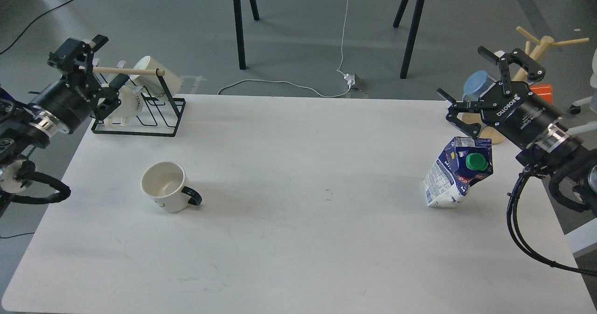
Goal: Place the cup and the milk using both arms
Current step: 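Move the left gripper down from the dish rack toward the white mug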
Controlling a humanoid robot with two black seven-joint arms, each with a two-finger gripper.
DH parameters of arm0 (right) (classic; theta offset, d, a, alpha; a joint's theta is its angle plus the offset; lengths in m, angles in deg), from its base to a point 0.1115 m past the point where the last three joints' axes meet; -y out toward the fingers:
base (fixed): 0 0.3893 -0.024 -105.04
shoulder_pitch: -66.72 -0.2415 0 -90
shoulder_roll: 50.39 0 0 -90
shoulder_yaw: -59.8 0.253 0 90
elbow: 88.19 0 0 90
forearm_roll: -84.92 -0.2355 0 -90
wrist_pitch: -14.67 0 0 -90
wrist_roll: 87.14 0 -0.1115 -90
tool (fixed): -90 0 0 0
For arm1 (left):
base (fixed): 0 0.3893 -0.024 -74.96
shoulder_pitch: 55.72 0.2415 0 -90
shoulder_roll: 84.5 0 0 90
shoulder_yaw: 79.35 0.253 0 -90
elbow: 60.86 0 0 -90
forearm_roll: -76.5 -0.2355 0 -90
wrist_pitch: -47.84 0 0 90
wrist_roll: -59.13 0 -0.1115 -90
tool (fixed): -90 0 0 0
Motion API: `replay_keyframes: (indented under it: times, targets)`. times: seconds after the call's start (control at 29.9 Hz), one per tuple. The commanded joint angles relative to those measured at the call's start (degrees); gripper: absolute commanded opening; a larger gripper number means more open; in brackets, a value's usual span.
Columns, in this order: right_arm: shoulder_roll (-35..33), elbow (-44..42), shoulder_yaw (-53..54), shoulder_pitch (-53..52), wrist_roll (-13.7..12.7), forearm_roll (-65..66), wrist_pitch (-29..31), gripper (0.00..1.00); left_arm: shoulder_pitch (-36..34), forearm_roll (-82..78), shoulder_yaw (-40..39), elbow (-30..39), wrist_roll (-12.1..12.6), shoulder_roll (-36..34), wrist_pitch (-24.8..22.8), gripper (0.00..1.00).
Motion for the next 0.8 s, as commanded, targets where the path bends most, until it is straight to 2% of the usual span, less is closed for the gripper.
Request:
replay_keyframes:
  times: [0.0,0.3,0.5,0.6,0.77]
  targets:
    - [-0.1,0.0,0.0,0.1,0.0,0.0,0.0,0.98,0.4,0.0,0.0,0.3,0.0,0.0,0.0,1.0]
    - [-0.1,0.0,0.1,0.5,-0.1,0.0,0.0,0.98,-0.1,1.0,-0.7,-1.8,0.0,-0.1,0.0,1.0]
    - [0.0,0.2,0.4,0.7,-0.1,0.0,0.0,0.98,-3.5,-1.0,0.3,-5.2,0.0,-0.4,0.0,1.0]
    - [0.0,0.2,1.0,0.8,0.0,0.0,0.0,0.98,-5.2,-13.3,1.4,-5.2,0.0,-2.6,0.0,1.0]
    - [0.1,0.2,1.9,0.8,0.1,0.0,0.0,0.98,-10.5,-45.5,1.5,-2.2,0.0,-6.4,0.0,1.0]
